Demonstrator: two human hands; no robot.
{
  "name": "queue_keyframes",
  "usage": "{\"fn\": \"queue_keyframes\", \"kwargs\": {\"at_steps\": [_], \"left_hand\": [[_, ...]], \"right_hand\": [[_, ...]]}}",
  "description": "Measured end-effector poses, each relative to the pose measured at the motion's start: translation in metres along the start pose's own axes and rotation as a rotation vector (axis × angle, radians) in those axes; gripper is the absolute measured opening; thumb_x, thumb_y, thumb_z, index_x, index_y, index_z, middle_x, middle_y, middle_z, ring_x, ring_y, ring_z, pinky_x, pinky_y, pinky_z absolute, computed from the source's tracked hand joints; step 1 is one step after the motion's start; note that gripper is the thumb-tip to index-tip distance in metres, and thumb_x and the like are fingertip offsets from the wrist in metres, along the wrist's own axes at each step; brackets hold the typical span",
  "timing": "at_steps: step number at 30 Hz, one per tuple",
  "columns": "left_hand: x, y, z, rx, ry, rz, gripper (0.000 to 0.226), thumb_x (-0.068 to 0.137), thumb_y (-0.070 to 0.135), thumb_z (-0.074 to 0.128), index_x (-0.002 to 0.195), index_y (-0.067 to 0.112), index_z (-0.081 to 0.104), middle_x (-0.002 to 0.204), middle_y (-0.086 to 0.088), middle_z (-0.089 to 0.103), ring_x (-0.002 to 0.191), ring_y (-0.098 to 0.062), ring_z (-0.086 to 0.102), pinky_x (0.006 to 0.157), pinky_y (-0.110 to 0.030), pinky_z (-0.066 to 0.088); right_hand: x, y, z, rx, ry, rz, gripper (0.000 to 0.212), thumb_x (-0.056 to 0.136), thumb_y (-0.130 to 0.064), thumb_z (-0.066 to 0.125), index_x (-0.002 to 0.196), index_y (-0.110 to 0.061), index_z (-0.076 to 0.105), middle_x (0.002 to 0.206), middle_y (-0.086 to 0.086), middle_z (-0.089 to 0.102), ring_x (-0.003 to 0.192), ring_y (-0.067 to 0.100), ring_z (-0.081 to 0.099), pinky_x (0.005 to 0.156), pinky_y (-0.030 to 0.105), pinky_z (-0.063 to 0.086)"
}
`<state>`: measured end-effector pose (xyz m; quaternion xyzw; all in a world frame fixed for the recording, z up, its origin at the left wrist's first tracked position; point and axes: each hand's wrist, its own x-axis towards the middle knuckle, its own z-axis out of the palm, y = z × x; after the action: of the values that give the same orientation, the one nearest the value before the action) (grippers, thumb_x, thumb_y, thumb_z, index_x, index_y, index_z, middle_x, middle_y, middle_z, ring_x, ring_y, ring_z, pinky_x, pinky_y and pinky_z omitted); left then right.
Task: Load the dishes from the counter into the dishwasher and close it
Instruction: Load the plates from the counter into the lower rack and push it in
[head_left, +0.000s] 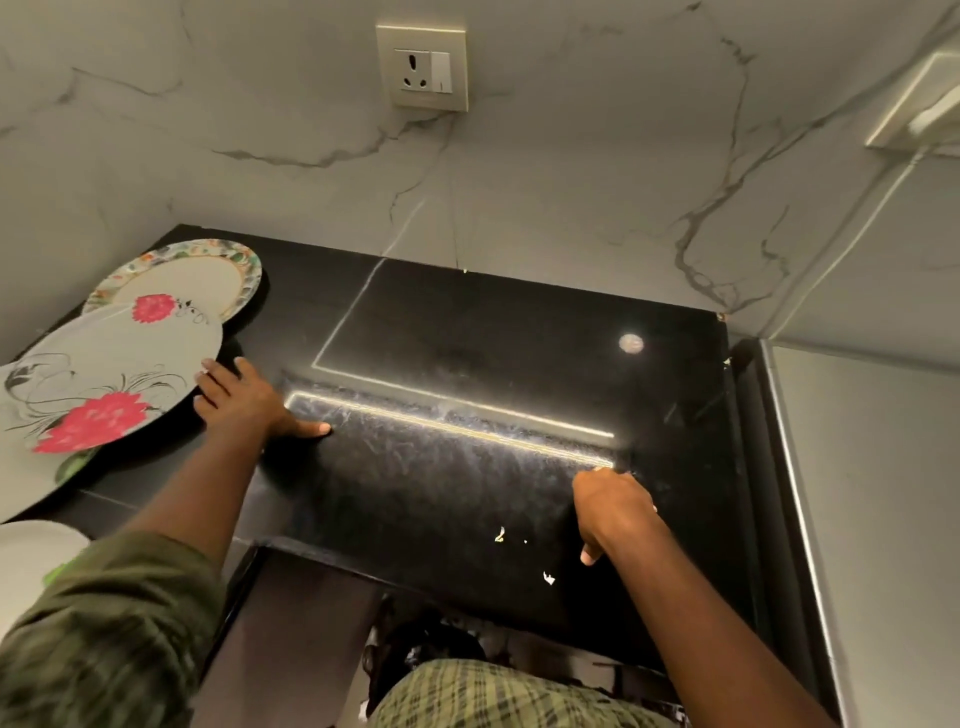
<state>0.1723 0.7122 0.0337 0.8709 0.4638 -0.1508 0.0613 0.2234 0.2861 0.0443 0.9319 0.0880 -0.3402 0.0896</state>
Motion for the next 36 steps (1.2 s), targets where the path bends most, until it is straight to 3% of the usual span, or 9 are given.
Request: {"fn": "queue_keyframes", "kwargs": {"at_steps": [3,6,8,13,20,23,27,31,36], "left_hand": [[0.010,-0.004,-0.002,-0.031,-0.126,-0.033,0.188,0.024,0.093,0.078,0.162,0.008,-0.015,0.168,-0.033,-0.001,0.156,-0.049,0.006,0.126,-0.060,0.012],[0.008,-0.006,0.000,-0.059,-0.133,-0.004,0.188,0.020,0.095,0.076,0.163,0.007,-0.009,0.168,-0.030,0.013,0.153,-0.047,0.022,0.124,-0.059,0.022],[0.006,-0.007,0.003,-0.022,-0.078,0.018,0.184,0.025,0.099,0.072,0.164,0.007,-0.006,0.168,-0.028,0.011,0.154,-0.046,0.021,0.124,-0.058,0.022],[0.014,-0.028,-0.004,0.038,0.072,0.026,0.174,0.039,0.103,0.063,0.162,0.002,-0.009,0.168,-0.029,-0.014,0.156,-0.049,0.004,0.125,-0.062,0.014],[0.024,-0.039,-0.001,0.049,0.092,-0.060,0.160,0.051,0.100,0.062,0.159,-0.007,0.012,0.164,-0.031,0.016,0.150,-0.048,0.025,0.120,-0.060,0.028],[0.023,-0.035,0.012,0.023,0.214,-0.024,0.141,0.060,0.090,0.071,0.151,-0.007,0.024,0.152,-0.034,0.032,0.140,-0.051,0.036,0.114,-0.062,0.034],[0.010,-0.023,0.023,0.073,0.218,0.013,0.113,0.077,0.076,0.071,0.146,-0.006,0.035,0.148,-0.035,0.036,0.137,-0.053,0.036,0.112,-0.062,0.035],[-0.013,-0.007,0.044,0.118,0.246,0.108,0.061,0.095,0.056,0.064,0.125,0.003,0.061,0.133,-0.031,0.048,0.125,-0.051,0.044,0.106,-0.059,0.041],[-0.059,0.024,0.077,-0.039,0.349,0.339,0.037,0.095,0.032,0.069,0.119,0.004,0.063,0.119,-0.030,0.054,0.109,-0.050,0.051,0.091,-0.059,0.046]], "right_hand": [[0.000,0.001,-0.001,0.007,0.002,0.004,0.066,0.078,-0.010,0.089,0.136,-0.012,0.058,0.144,0.010,0.054,0.136,0.039,0.050,0.105,0.057,0.050],[0.000,0.002,-0.002,-0.027,0.010,-0.014,0.063,0.080,-0.011,0.088,0.136,-0.013,0.059,0.143,0.010,0.055,0.135,0.037,0.052,0.105,0.055,0.051],[0.001,0.002,-0.001,-0.040,0.024,-0.024,0.060,0.081,-0.011,0.087,0.134,-0.013,0.059,0.141,0.009,0.057,0.132,0.037,0.055,0.103,0.053,0.052],[-0.001,0.003,-0.001,-0.090,0.069,-0.062,0.047,0.086,-0.011,0.081,0.129,-0.014,0.061,0.135,0.008,0.061,0.125,0.033,0.060,0.100,0.046,0.054],[-0.005,0.002,-0.004,-0.087,0.073,-0.074,0.045,0.087,-0.012,0.080,0.129,-0.014,0.062,0.133,0.008,0.062,0.123,0.031,0.061,0.098,0.043,0.054],[-0.005,0.000,-0.005,-0.065,0.055,-0.069,0.048,0.085,-0.012,0.082,0.129,-0.014,0.062,0.134,0.009,0.063,0.125,0.032,0.060,0.099,0.045,0.054],[-0.008,-0.001,-0.007,-0.083,0.031,-0.060,0.052,0.083,-0.014,0.085,0.129,-0.013,0.061,0.132,0.010,0.065,0.125,0.034,0.061,0.098,0.046,0.054],[-0.009,-0.002,-0.007,-0.110,0.030,-0.046,0.061,0.081,-0.018,0.089,0.133,-0.011,0.059,0.135,0.011,0.064,0.128,0.035,0.059,0.101,0.047,0.053],[-0.013,0.003,-0.006,-0.066,0.072,-0.057,0.047,0.087,-0.016,0.082,0.129,-0.012,0.063,0.128,0.007,0.067,0.120,0.028,0.064,0.089,0.038,0.053]]}}
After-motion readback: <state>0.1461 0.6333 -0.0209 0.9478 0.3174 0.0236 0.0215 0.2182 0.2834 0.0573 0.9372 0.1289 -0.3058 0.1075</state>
